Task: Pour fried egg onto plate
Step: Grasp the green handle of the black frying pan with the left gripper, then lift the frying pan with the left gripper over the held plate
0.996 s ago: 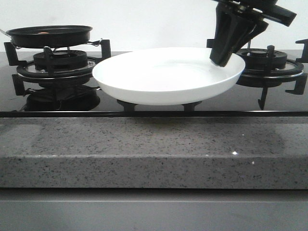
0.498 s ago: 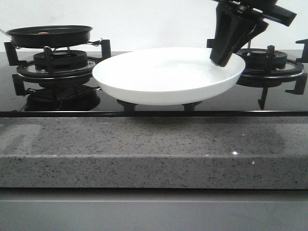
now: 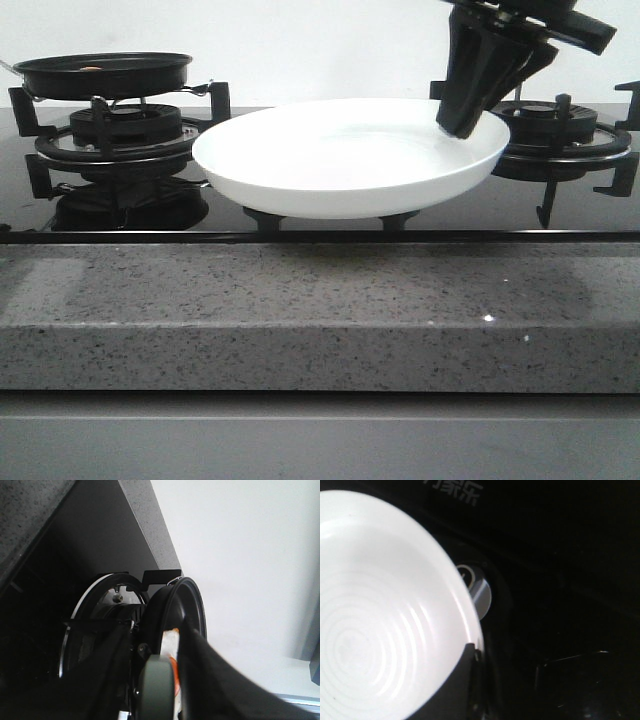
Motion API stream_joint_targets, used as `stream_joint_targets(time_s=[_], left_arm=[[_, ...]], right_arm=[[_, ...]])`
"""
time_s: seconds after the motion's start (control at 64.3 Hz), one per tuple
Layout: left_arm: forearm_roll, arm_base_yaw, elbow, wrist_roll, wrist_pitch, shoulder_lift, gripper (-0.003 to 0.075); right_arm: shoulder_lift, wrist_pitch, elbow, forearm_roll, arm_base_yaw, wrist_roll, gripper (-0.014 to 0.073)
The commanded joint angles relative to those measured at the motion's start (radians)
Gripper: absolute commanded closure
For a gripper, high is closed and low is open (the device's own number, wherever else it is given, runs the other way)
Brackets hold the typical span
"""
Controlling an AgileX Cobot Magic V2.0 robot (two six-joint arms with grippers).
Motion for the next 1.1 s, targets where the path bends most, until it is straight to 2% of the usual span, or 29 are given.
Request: stream_joint_targets(time_s=[0.0,0.14,0.296,0.545,0.622,0.887,1.089], left_arm=[[-0.064,-0.005,-0.032,0.007,0.048,-0.049,0.0618],[-0.064,-0.005,-0.032,0.007,0.069,-0.049,0.0741],[-0.093,-0.005,-0.032,0.007,0.123,-0.049,0.074],[-0.266,-0.005,-0.032,0.007,0.248,-0.068,0.074],[-0.273,-0.005,-0.032,0.007,0.258,-0.092,0.074],[-0.135,-0.036,-0.032,0.083,0.248,-0.231,0.074],[0.022,-0.132,-0.032,0.157,0.121,-0.361,0.074]], right_arm=[[-0.052,-0.011,-0.021,0.014,0.002,-0.01,0.0652],[-0.052,-0.011,-0.021,0.014,0.002,-0.01,0.0652],[-0.052,-0.011,-0.021,0.014,0.002,-0.01,0.0652],[-0.052,-0.011,-0.021,0.014,0.002,-0.01,0.0652],[-0.052,-0.011,-0.021,0.014,0.002,-0.01,0.0652],[-0.052,-0.011,-0.021,0.014,0.002,-0.01,0.0652],[-0.052,-0.011,-0.021,0.014,0.002,-0.01,0.0652]])
